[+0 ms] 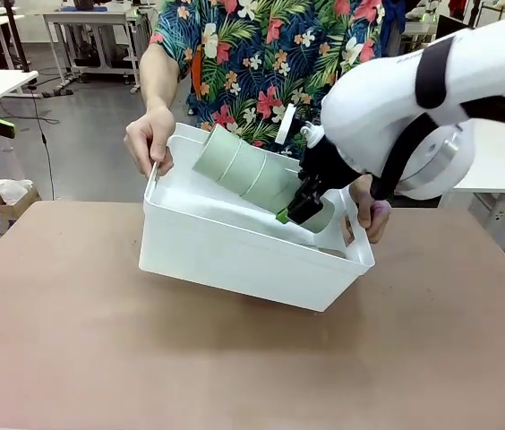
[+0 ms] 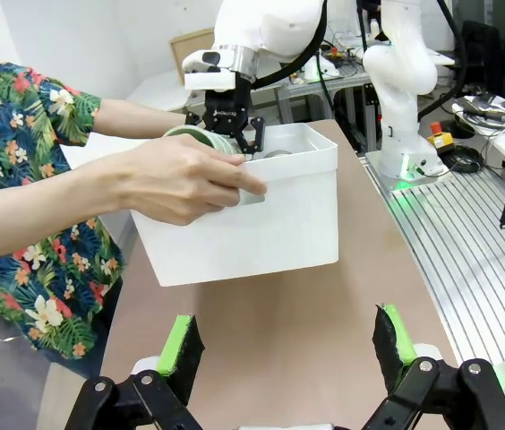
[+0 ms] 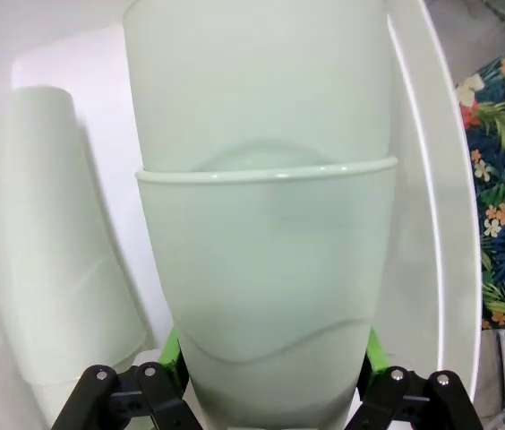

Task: Stack the cups and store them in the basket.
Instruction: Place the stack of Reusable plastic cups into the Pantry Basket.

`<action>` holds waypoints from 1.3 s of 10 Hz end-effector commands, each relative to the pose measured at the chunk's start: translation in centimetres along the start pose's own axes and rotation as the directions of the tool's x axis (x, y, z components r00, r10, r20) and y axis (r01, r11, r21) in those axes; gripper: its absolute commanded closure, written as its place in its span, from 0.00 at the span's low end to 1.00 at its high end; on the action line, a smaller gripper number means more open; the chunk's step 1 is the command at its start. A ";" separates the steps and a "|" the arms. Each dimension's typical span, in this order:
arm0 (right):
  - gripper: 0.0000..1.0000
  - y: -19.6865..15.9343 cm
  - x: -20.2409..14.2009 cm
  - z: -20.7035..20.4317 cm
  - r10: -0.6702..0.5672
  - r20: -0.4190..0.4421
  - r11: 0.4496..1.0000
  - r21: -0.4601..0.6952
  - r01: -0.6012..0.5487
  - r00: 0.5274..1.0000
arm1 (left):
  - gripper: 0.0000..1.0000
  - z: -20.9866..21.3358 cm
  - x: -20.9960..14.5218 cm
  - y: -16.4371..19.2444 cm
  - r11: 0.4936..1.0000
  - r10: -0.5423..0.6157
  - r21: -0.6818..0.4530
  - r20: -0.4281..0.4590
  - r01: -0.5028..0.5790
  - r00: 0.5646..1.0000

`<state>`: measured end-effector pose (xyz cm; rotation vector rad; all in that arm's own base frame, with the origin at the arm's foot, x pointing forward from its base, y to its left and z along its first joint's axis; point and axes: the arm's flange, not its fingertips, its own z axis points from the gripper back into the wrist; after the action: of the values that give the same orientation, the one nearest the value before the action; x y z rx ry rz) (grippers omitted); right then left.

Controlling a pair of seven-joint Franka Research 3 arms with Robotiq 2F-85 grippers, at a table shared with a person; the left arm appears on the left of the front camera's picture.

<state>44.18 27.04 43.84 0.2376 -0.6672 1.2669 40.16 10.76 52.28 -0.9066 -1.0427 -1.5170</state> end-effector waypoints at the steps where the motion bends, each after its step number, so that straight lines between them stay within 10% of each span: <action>1: 0.15 -0.3 1.4 -0.9 -0.017 -0.022 0.999 -0.040 0.016 1.000 | 0.00 -0.1 0.2 -0.2 1.000 0.011 0.002 -0.010 -0.011 1.000; 13: 0.08 -1.0 -0.2 -4.6 0.001 -0.103 1.000 -0.007 -0.002 0.995 | 0.00 -0.1 0.2 -0.2 1.000 0.011 0.002 -0.010 -0.011 1.000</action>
<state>45.84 28.69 39.41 0.1673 -0.5888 1.2967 40.16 10.76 52.28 -0.9066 -1.0427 -1.5170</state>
